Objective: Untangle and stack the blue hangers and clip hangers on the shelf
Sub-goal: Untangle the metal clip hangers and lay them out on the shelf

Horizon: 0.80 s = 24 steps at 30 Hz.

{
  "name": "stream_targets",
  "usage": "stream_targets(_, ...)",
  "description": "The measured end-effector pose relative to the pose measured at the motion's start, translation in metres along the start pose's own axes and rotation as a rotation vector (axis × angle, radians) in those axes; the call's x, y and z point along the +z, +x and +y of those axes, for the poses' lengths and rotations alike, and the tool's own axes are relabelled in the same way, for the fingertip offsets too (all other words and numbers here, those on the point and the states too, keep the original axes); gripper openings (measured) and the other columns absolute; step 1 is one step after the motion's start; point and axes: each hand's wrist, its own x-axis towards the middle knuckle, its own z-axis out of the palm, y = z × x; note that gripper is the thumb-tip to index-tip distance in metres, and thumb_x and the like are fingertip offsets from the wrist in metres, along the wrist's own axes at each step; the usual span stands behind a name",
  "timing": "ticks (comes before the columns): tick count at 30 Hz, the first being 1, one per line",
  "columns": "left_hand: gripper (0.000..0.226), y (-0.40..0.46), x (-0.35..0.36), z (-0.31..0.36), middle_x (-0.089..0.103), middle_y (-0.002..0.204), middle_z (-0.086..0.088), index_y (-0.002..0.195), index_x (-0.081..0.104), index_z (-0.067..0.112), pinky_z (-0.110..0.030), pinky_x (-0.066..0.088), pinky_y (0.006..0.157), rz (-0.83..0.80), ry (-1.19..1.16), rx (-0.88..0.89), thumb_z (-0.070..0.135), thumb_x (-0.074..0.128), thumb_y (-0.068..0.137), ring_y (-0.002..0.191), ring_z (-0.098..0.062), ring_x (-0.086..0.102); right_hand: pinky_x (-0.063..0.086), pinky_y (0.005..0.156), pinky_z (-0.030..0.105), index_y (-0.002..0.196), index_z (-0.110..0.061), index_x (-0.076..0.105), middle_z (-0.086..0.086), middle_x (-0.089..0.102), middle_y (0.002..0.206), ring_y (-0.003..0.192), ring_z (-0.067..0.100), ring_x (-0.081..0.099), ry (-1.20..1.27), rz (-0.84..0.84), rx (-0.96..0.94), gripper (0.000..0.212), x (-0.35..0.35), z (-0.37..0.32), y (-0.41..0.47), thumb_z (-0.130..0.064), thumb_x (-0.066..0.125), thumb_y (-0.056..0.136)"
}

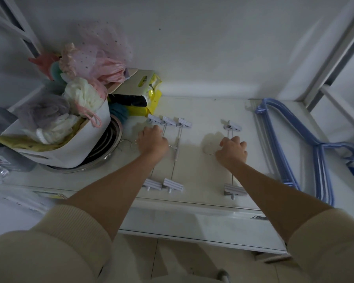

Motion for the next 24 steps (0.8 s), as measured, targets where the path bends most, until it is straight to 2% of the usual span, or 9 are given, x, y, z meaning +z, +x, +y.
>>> stream_targets(3,0.033,-0.008,0.001,0.013,0.051,0.129,-0.012,0.120,0.055,0.017,-0.040,0.033,0.101,-0.013,0.016,0.049,0.016,0.050,0.088,0.124,-0.032,0.039,0.046,0.093,0.043,0.118,-0.012,0.058,0.008,0.047,0.128,0.118,0.032,0.040,-0.001,-0.019,-0.080,0.037,0.007,0.006,-0.002,-0.003,0.045,0.085)
stream_targets(7,0.034,-0.018,0.005,0.023,0.050,0.129,-0.011,0.121,0.056,0.018,-0.039,0.036,0.100,-0.076,-0.003,0.124,0.016,0.049,0.087,0.124,-0.033,0.041,0.045,0.090,0.039,0.111,-0.005,0.066,0.013,0.053,0.120,0.110,0.033,0.046,0.064,0.009,-0.172,0.037,0.013,0.011,-0.001,0.005,0.039,0.088)
stream_targets(12,0.043,-0.023,0.003,0.030,0.053,0.131,-0.005,0.123,0.058,0.022,-0.034,0.035,0.102,-0.173,-0.108,0.413,0.013,0.056,0.081,0.124,-0.028,0.044,0.046,0.091,0.034,0.106,-0.004,0.072,0.015,0.065,0.113,0.106,0.033,0.056,0.248,0.135,-0.365,0.036,0.004,-0.005,-0.002,0.006,0.043,0.087)
stream_targets(14,0.039,-0.023,0.002,0.035,0.056,0.131,-0.001,0.121,0.060,0.023,-0.034,0.036,0.102,-0.186,-0.083,0.490,0.018,0.058,0.083,0.125,-0.025,0.046,0.048,0.087,0.027,0.099,-0.005,0.074,0.013,0.070,0.106,0.101,0.028,0.062,0.410,0.152,-0.356,0.033,-0.006,-0.017,-0.002,0.005,0.046,0.084)
stream_targets(17,0.024,-0.024,-0.004,0.042,0.068,0.113,-0.002,0.107,0.066,0.018,-0.036,0.044,0.092,-0.106,-0.141,0.498,0.023,0.053,0.087,0.112,-0.025,0.055,0.044,0.064,0.005,0.089,-0.009,0.075,0.001,0.071,0.087,0.080,0.014,0.063,0.652,0.052,-0.296,0.027,-0.020,-0.032,-0.001,0.003,0.052,0.081)
stream_targets(18,0.021,-0.023,-0.007,0.042,0.070,0.106,-0.002,0.101,0.066,0.016,-0.037,0.047,0.088,-0.085,-0.177,0.502,0.023,0.053,0.086,0.106,-0.025,0.059,0.044,0.062,0.005,0.084,-0.012,0.074,-0.004,0.068,0.079,0.075,0.010,0.061,0.718,0.013,-0.285,0.023,-0.024,-0.036,-0.002,0.002,0.056,0.081)
stream_targets(20,0.019,-0.022,-0.014,0.043,0.071,0.100,-0.004,0.102,0.064,0.015,-0.038,0.050,0.081,-0.093,-0.205,0.527,0.020,0.055,0.086,0.098,-0.024,0.063,0.044,0.064,0.014,0.074,-0.017,0.071,-0.008,0.064,0.071,0.068,0.008,0.058,0.874,-0.044,-0.243,0.024,-0.034,-0.040,-0.001,0.003,0.059,0.080)
stream_targets(22,0.018,-0.021,-0.022,0.044,0.071,0.094,-0.008,0.102,0.062,0.013,-0.037,0.049,0.074,-0.064,-0.240,0.528,0.015,0.052,0.087,0.090,-0.026,0.064,0.044,0.059,0.014,0.073,-0.011,0.069,-0.002,0.063,0.070,0.062,0.010,0.056,1.007,-0.086,-0.220,0.026,-0.043,-0.041,-0.003,0.009,0.054,0.081)
stream_targets(24,0.017,-0.021,-0.031,0.049,0.068,0.082,-0.008,0.099,0.063,0.010,-0.033,0.042,0.064,0.018,-0.306,0.500,0.010,0.049,0.090,0.077,-0.025,0.060,0.047,0.058,0.011,0.078,-0.003,0.065,0.005,0.061,0.076,0.060,0.008,0.058,1.186,-0.139,-0.203,0.029,-0.053,-0.043,-0.006,0.015,0.044,0.084)
